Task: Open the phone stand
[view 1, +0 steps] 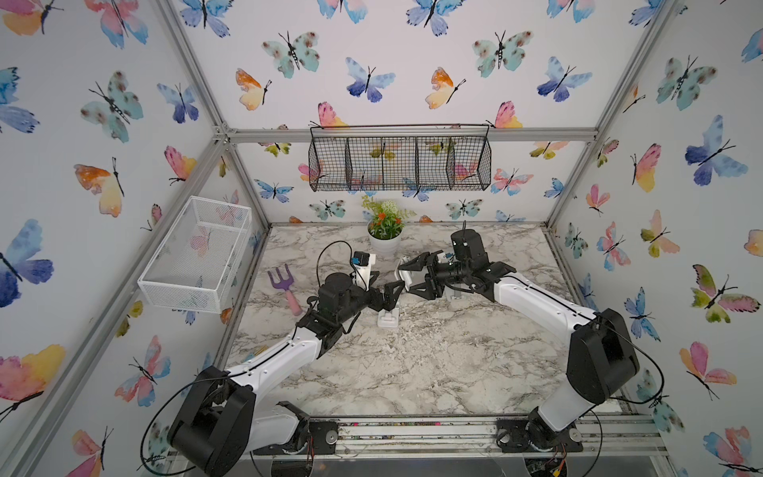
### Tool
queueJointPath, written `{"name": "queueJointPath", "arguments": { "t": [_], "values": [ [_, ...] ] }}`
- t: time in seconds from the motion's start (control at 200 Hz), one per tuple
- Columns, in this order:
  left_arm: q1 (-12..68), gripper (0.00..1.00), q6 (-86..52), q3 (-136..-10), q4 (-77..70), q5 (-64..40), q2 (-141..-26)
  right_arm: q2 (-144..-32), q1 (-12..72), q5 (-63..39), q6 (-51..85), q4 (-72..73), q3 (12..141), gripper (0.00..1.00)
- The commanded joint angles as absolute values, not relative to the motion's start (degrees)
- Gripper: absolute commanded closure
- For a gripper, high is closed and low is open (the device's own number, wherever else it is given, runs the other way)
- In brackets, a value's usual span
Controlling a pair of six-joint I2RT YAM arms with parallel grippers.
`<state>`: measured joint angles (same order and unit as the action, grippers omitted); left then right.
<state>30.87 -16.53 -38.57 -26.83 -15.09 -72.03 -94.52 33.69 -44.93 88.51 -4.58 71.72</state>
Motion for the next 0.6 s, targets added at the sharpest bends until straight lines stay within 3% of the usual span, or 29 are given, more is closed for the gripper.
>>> {"name": "queueJointPath", "arguments": {
  "t": [0.0,0.596],
  "values": [
    [31.2,0.01,-16.3,-40.7,-28.5,-13.6,-73.0,-92.5,33.8,-47.2,90.2,0.6,71.3,0.68],
    [31.4,0.01,-16.0,-39.7,-27.6,-12.3,-71.9,-89.5,31.6,-45.8,93.2,6.5,66.3,0.69]
  ]
}}
